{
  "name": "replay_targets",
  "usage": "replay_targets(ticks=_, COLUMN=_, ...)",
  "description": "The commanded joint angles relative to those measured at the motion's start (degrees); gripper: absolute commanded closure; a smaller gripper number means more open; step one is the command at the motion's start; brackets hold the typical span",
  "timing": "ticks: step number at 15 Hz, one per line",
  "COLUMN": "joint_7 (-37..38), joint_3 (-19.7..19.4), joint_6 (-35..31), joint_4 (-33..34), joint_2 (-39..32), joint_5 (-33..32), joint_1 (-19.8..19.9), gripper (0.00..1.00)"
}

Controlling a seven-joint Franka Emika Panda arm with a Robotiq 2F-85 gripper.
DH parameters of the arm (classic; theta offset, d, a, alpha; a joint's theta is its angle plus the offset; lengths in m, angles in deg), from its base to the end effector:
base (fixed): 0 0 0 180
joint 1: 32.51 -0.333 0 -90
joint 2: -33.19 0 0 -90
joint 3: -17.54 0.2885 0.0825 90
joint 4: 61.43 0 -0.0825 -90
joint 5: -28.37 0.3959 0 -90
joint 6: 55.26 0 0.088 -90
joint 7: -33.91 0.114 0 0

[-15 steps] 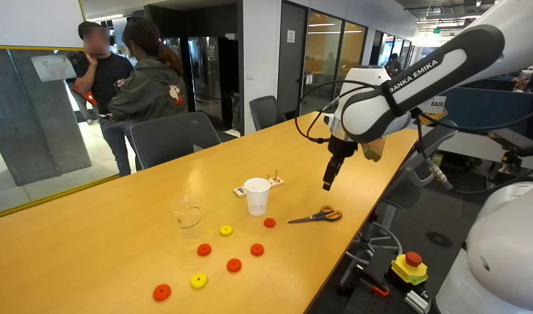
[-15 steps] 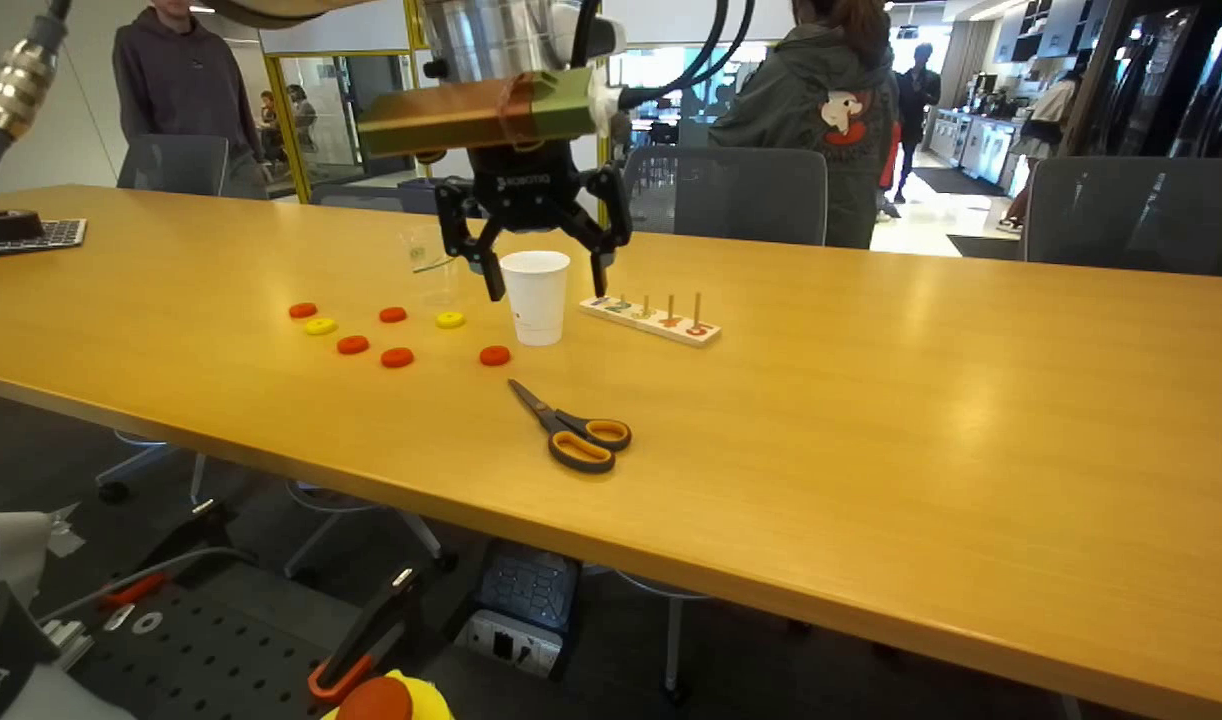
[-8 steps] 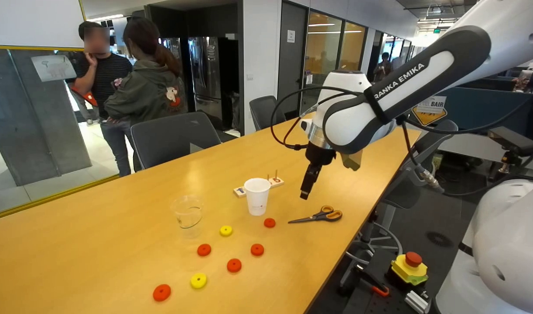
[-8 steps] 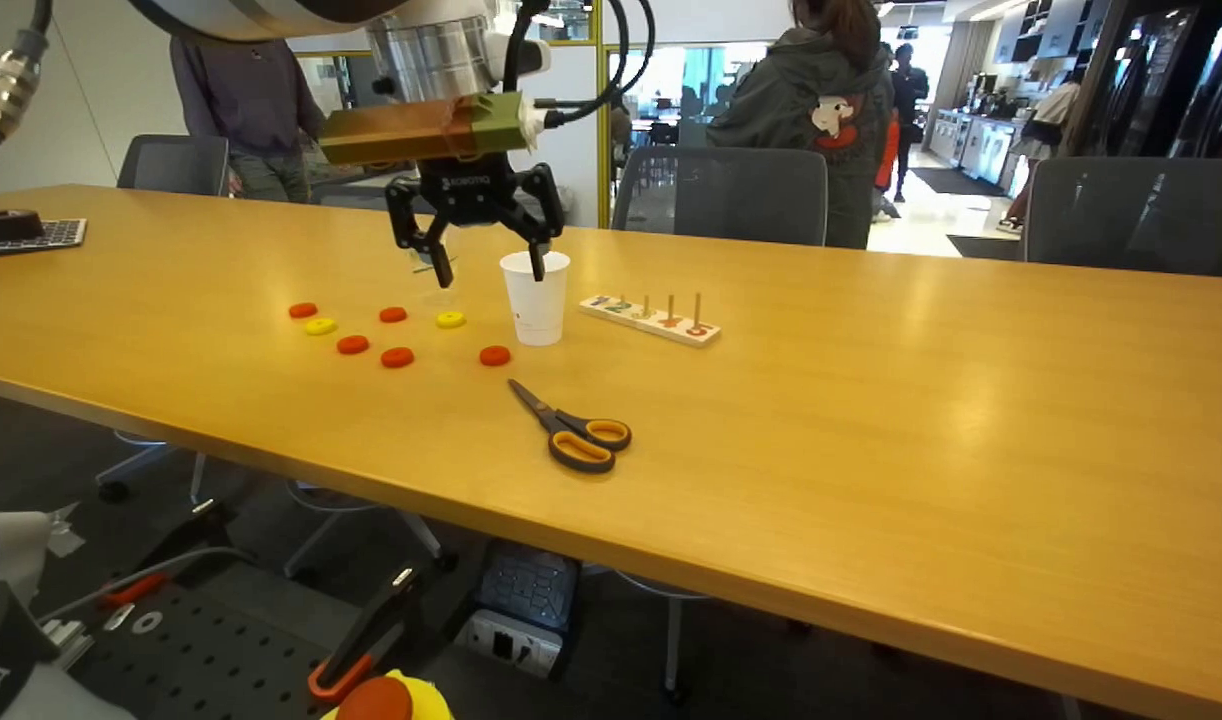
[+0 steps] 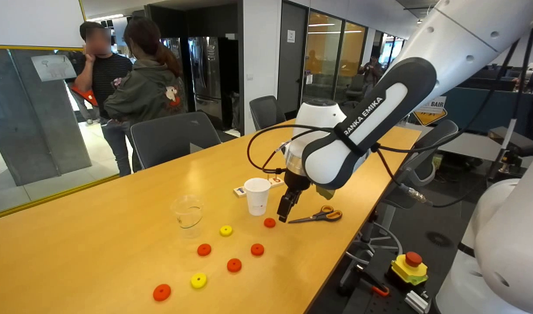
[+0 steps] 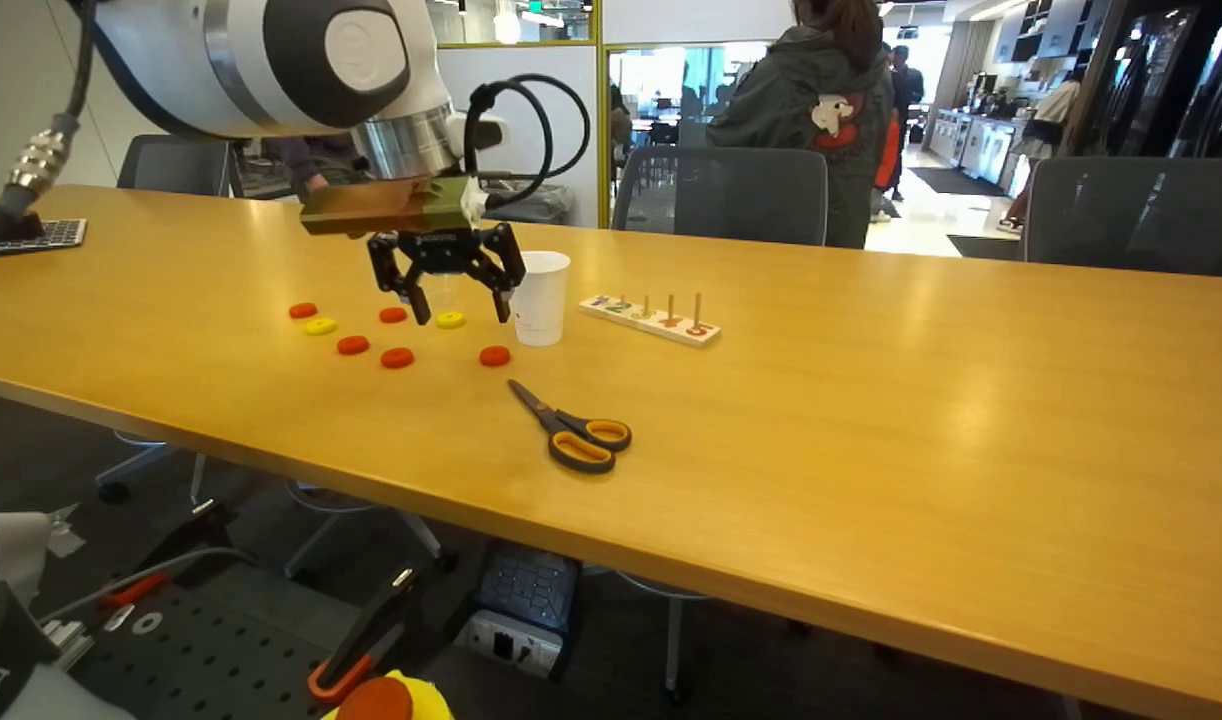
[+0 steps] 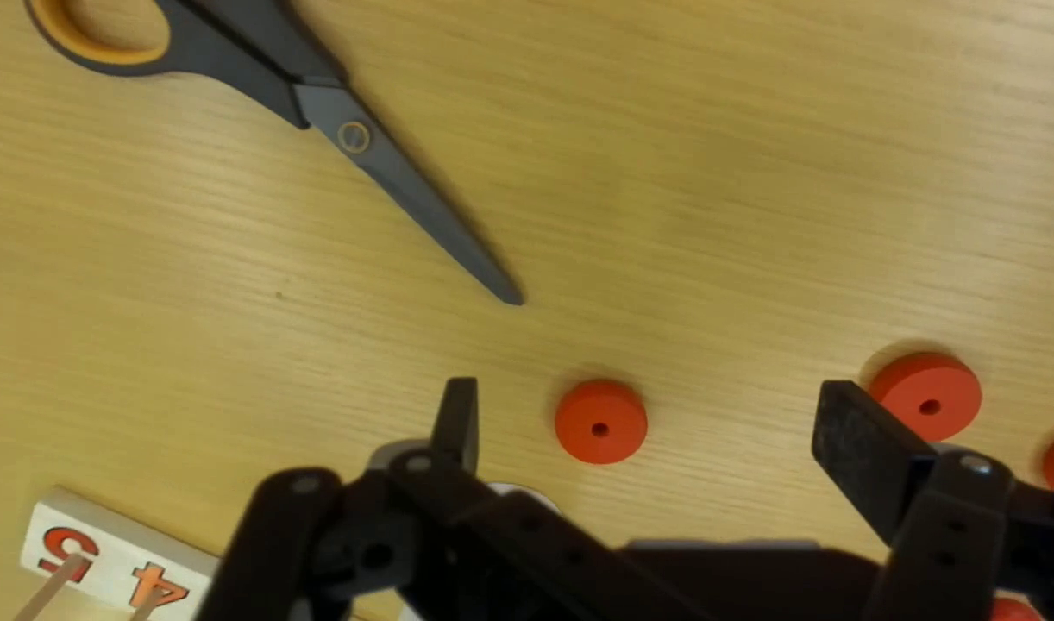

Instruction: Put the orange rings inside the white cup, place the yellow rings inside the clear cup

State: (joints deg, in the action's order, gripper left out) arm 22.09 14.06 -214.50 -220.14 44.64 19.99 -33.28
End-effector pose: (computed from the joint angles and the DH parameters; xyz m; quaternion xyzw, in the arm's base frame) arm 0.4163 -0.0121 0.2502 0.9837 0.1438 0.1001 0.0398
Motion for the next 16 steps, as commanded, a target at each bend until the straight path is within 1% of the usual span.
replay_targets(ticks=1, joint_7=7.0, joint_3=3.1, joint_6=-5.4, joint_4=0.0, joint_2=-4.4, joint_5=-4.1, joint_1=2.4, gripper=0.00)
replay_targets(ticks=5, joint_7=12.3, joint_3=3.9, joint_6=-7.5, joint_4=1.3, joint_2=-8.7, joint_5=-9.1, joint_1=3.3, gripper=0.00)
replay_targets(ticks=9, joint_7=13.5, joint_3=3.4, joint_6=-8.3, joint_4=3.6, joint_2=-12.7, joint_5=-9.5, joint_1=2.3, gripper=0.00)
replay_targets(ticks=16, joint_7=12.7, joint_3=2.4, joint_6=-7.5, joint_4=9.3, joint_2=-18.0, joint_5=-8.2, joint_1=0.8, gripper=0.00)
